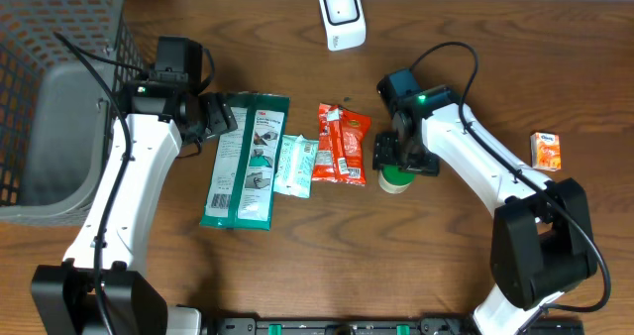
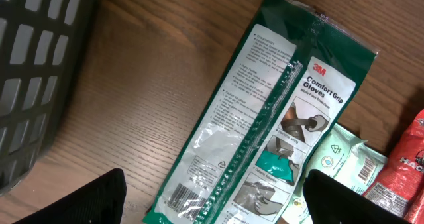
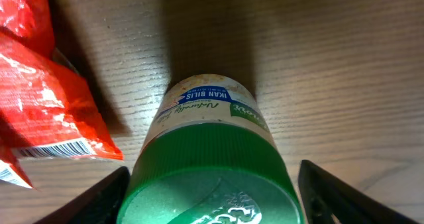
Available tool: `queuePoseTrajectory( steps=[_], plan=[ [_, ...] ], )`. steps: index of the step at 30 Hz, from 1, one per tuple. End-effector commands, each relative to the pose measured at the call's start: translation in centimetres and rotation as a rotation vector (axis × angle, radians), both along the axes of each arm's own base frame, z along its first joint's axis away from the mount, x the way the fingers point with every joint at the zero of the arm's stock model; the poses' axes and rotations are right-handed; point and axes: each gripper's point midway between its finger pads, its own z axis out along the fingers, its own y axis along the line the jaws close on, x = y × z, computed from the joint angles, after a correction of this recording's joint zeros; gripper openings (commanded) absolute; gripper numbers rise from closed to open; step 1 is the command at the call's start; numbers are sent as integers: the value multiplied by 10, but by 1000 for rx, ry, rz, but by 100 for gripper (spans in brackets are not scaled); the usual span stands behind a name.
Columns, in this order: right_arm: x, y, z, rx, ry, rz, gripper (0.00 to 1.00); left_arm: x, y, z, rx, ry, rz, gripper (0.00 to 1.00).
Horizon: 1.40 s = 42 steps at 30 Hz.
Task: Scan the item barcode
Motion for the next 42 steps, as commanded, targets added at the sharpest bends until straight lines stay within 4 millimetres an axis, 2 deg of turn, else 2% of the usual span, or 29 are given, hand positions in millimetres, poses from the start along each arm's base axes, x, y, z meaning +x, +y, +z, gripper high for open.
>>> queuePoseTrajectory(
  steps=[1,3,4,6,8,12,15,19,23,27,29,32,33,36,39,42],
  plan=[
    [7,-4,2,-17,-12,131,80,3,3,7,13,-19,3,86],
    [11,-2,6,-17,-25,255,81,3,3,7,12,-19,3,86],
    [13,-2,7,-18,-31,315,87,3,3,7,13,-19,3,86],
    [16,0,8,-22,-43,456,89,3,3,7,12,-19,3,86],
    [16,1,8,-22,-44,617,97,3,3,7,13,-19,3,86],
    [7,12,8,51,-27,800,95,3,3,7,12,-19,3,86],
    [2,12,7,60,-8,820,87,3,3,7,12,-19,3,86],
    [2,11,7,55,-7,831,61,3,3,7,13,-19,3,86],
    [1,10,7,56,0,810,57,3,3,7,12,-19,3,86],
    [4,12,7,62,-8,586,39,3,3,7,12,-19,3,86],
    [5,12,7,66,-7,460,35,3,3,7,12,-19,3,86],
    [8,14,8,78,-11,207,40,3,3,7,13,-19,3,86],
    [8,14,8,80,-10,145,45,3,3,7,12,-19,3,86],
    [8,15,8,84,-5,13,52,3,3,7,13,-19,3,86],
    [7,14,8,78,-2,9,60,3,3,7,13,-19,3,86],
    [9,14,8,78,-14,128,74,3,3,7,13,-19,3,86]
  ],
)
